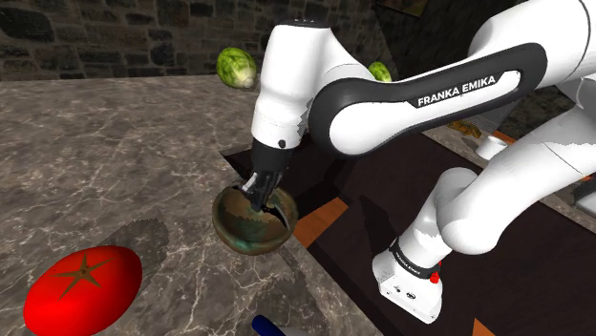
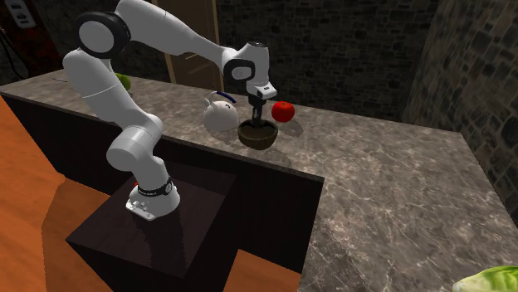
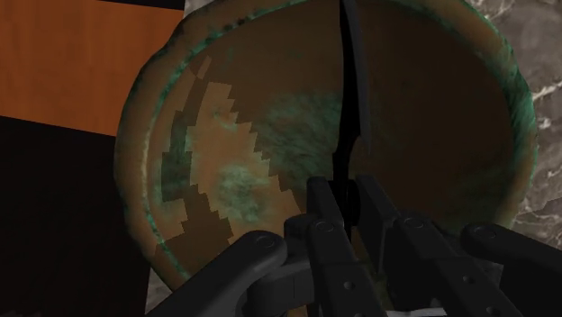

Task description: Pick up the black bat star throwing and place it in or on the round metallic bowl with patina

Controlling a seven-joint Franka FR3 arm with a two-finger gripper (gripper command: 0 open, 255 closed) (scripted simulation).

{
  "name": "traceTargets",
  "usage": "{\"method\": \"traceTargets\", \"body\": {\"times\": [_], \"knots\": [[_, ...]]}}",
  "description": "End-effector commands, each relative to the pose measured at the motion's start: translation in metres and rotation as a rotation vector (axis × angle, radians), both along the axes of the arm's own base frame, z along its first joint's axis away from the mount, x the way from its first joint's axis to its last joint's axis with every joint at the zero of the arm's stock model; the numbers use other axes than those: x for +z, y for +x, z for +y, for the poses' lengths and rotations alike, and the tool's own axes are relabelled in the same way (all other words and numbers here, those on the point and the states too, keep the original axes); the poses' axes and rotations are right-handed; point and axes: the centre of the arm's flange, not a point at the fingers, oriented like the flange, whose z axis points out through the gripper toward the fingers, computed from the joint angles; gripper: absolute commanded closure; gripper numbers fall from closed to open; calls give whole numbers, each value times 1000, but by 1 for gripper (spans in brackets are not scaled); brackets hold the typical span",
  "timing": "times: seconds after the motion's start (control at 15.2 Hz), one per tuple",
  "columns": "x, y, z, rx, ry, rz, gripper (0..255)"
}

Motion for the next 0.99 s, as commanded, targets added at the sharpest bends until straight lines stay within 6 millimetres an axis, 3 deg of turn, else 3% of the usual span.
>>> {"method": "traceTargets", "body": {"times": [0.0,0.2,0.26,0.59,0.86,0.92], "knots": [[-1,0,0,0,0,0,255],[-1,0,0,0,0,0,255],[-1,0,0,0,0,0,0],[-1,0,0,0,0,0,0],[49,1,-2,0,0,0,0],[49,1,-2,0,0,0,0]]}}
